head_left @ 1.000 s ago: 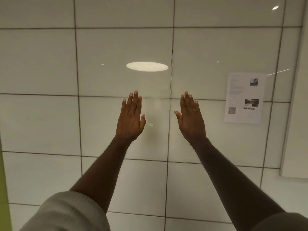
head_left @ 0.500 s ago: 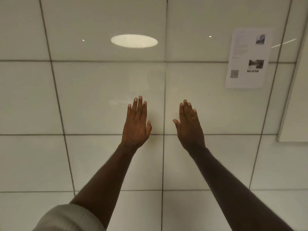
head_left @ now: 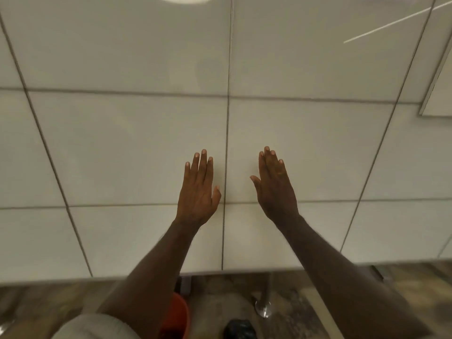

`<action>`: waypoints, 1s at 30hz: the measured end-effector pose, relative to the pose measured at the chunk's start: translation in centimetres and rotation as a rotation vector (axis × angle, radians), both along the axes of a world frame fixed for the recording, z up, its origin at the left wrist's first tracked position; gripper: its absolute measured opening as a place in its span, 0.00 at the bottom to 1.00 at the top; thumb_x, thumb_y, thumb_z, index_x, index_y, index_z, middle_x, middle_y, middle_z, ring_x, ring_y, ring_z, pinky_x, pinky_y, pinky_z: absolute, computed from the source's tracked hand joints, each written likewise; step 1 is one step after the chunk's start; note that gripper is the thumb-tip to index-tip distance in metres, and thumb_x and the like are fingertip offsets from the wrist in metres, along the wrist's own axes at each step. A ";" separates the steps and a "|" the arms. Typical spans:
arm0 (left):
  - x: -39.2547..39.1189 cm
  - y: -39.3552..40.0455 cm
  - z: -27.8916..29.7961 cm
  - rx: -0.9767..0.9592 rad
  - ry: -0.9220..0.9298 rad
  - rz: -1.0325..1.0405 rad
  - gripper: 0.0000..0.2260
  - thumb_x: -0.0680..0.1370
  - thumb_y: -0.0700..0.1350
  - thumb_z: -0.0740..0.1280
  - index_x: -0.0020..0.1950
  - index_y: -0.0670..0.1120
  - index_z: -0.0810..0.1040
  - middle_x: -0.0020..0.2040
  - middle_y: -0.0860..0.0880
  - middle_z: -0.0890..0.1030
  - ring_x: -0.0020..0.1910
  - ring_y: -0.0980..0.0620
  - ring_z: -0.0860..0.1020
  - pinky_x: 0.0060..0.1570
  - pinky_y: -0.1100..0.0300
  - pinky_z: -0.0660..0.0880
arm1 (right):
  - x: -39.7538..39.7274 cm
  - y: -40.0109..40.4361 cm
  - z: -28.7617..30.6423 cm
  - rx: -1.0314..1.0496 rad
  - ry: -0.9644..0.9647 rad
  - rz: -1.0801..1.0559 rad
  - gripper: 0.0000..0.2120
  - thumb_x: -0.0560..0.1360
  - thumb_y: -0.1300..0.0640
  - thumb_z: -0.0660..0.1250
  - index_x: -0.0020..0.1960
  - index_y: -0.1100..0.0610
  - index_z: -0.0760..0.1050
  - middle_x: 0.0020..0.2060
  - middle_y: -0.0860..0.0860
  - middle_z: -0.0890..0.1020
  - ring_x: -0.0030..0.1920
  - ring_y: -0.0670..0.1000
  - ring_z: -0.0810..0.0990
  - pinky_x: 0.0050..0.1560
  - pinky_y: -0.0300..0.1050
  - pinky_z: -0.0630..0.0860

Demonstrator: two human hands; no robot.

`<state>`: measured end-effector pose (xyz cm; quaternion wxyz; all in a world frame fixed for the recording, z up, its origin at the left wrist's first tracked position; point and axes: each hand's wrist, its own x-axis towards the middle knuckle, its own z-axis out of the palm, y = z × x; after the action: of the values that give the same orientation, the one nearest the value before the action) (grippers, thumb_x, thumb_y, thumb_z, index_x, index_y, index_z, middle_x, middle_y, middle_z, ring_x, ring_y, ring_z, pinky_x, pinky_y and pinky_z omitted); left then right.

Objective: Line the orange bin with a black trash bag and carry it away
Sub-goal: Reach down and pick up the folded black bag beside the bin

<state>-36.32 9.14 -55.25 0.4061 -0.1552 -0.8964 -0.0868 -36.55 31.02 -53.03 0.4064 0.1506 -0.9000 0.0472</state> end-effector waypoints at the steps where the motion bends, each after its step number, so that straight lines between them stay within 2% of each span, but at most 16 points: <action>1: -0.1 0.0 -2.7 -0.007 -0.023 0.011 0.32 0.80 0.50 0.55 0.81 0.38 0.51 0.82 0.38 0.49 0.82 0.39 0.47 0.79 0.40 0.51 | 0.0 0.1 -2.7 0.001 -0.026 0.008 0.29 0.83 0.47 0.48 0.79 0.63 0.52 0.79 0.59 0.54 0.80 0.56 0.50 0.79 0.53 0.53; 6: -0.3 -0.2 -14.2 -0.051 -0.116 0.079 0.32 0.81 0.53 0.53 0.82 0.40 0.50 0.83 0.40 0.47 0.82 0.41 0.46 0.80 0.42 0.51 | -0.1 0.5 -14.7 0.011 -0.133 0.018 0.30 0.83 0.46 0.47 0.80 0.61 0.49 0.80 0.57 0.50 0.80 0.54 0.46 0.80 0.52 0.49; 10: -0.1 0.3 -22.5 -0.041 -0.160 0.090 0.33 0.80 0.54 0.55 0.82 0.41 0.52 0.83 0.40 0.48 0.82 0.41 0.46 0.80 0.42 0.51 | 0.0 0.4 -23.2 0.019 -0.181 -0.004 0.30 0.83 0.46 0.46 0.80 0.61 0.49 0.80 0.57 0.51 0.80 0.54 0.47 0.79 0.50 0.47; 15: 0.7 1.2 -32.4 -0.038 -0.238 0.062 0.34 0.79 0.55 0.52 0.82 0.42 0.50 0.83 0.41 0.47 0.82 0.42 0.46 0.79 0.41 0.53 | 0.5 0.3 -32.9 0.010 -0.243 0.023 0.30 0.83 0.46 0.45 0.80 0.61 0.47 0.80 0.57 0.49 0.80 0.54 0.45 0.78 0.50 0.44; 18: 0.8 1.2 -37.8 -0.054 -0.294 0.057 0.34 0.80 0.54 0.54 0.82 0.41 0.47 0.83 0.41 0.43 0.82 0.43 0.43 0.80 0.41 0.49 | 0.6 0.6 -38.6 -0.003 -0.289 0.046 0.30 0.83 0.46 0.45 0.80 0.60 0.45 0.80 0.57 0.47 0.80 0.53 0.43 0.79 0.51 0.45; 21: 1.0 1.2 -43.0 -0.088 -0.341 0.079 0.33 0.82 0.55 0.52 0.82 0.42 0.45 0.83 0.42 0.41 0.82 0.43 0.41 0.80 0.43 0.47 | 0.2 0.6 -44.3 -0.026 -0.326 0.059 0.30 0.83 0.46 0.46 0.80 0.60 0.46 0.80 0.56 0.47 0.80 0.53 0.44 0.79 0.52 0.47; 23: 1.0 1.1 -46.3 -0.106 -0.372 0.086 0.33 0.81 0.55 0.50 0.82 0.42 0.45 0.83 0.42 0.41 0.82 0.44 0.42 0.80 0.45 0.47 | -0.2 0.4 -48.1 -0.034 -0.375 0.068 0.30 0.83 0.45 0.46 0.80 0.59 0.46 0.80 0.56 0.48 0.80 0.53 0.44 0.79 0.50 0.45; 27: 1.3 0.8 -52.7 -0.118 -0.425 0.063 0.33 0.81 0.54 0.53 0.82 0.41 0.49 0.83 0.41 0.47 0.82 0.43 0.46 0.80 0.45 0.50 | -0.4 0.2 -56.5 -0.002 -0.472 0.088 0.31 0.82 0.45 0.50 0.80 0.60 0.51 0.79 0.58 0.55 0.80 0.56 0.52 0.78 0.52 0.47; 30: 1.6 0.5 -57.1 -0.146 -0.484 0.045 0.34 0.81 0.55 0.53 0.82 0.42 0.46 0.83 0.42 0.44 0.82 0.45 0.44 0.80 0.47 0.47 | 0.0 -0.2 -62.4 0.012 -0.643 0.100 0.32 0.82 0.45 0.52 0.80 0.55 0.47 0.80 0.56 0.52 0.80 0.55 0.51 0.78 0.52 0.45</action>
<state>-34.67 9.68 -112.32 0.1690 -0.1389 -0.9746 -0.0472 -36.51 30.82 -115.47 0.0979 0.1742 -0.9740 0.1070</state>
